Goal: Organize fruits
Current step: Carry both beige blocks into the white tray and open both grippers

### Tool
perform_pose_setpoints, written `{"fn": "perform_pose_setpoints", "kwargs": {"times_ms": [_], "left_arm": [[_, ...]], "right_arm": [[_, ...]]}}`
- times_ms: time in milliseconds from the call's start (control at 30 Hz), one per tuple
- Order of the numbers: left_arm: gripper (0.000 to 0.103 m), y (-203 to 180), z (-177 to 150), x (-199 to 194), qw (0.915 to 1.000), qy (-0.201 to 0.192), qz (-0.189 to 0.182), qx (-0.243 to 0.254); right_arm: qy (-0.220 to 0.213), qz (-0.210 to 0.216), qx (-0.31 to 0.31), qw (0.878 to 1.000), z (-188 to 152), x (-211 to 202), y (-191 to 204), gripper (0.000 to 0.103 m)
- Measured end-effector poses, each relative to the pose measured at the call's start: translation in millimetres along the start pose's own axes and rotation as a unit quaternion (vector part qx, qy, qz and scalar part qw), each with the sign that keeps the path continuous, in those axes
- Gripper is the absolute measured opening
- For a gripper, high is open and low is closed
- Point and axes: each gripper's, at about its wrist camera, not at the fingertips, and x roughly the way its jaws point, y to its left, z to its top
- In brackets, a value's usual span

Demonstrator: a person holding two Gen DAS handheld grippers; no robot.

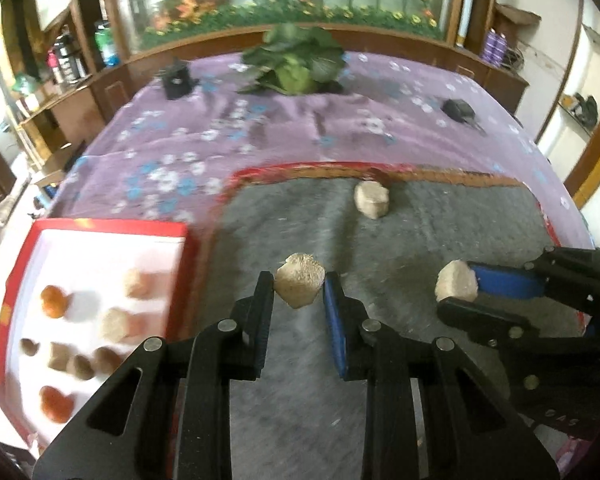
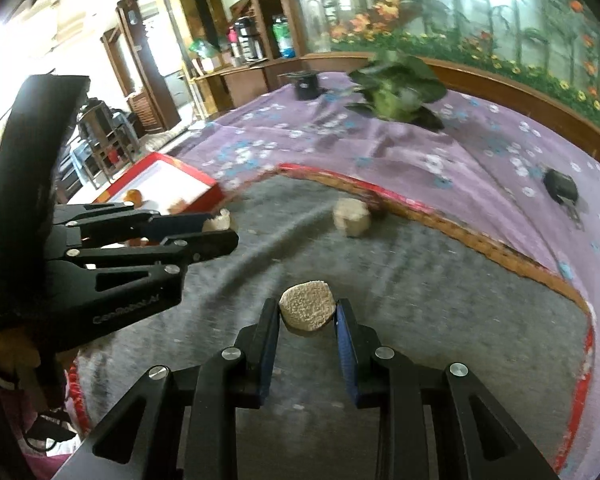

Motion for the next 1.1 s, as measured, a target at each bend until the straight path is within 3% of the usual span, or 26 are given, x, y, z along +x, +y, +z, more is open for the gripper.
{"fn": "perform_pose_setpoints", "kwargs": {"times_ms": [467, 800, 1100], "left_arm": [[0.024, 77.9, -29.9, -33.8, 0.9958, -0.015, 0.062, -0.065], [0.025, 150.8, -55.0, -40.0, 0.9853, -0.006, 0.098, -0.140], [0.025, 180.9, -62.7, -35.5, 0.9792, -0.005, 0.112, -0.169]], "right_arm": [[0.007, 0.054, -0.052, 0.997, 26.8, 28.5, 85.6, 0.027], [0.021, 0.073, -0.095, 0.993, 47.8, 58.0, 136.7, 0.027], [0.051, 0.091, -0.121, 0.987, 61.1, 90.9, 163.0, 0.027]]}}
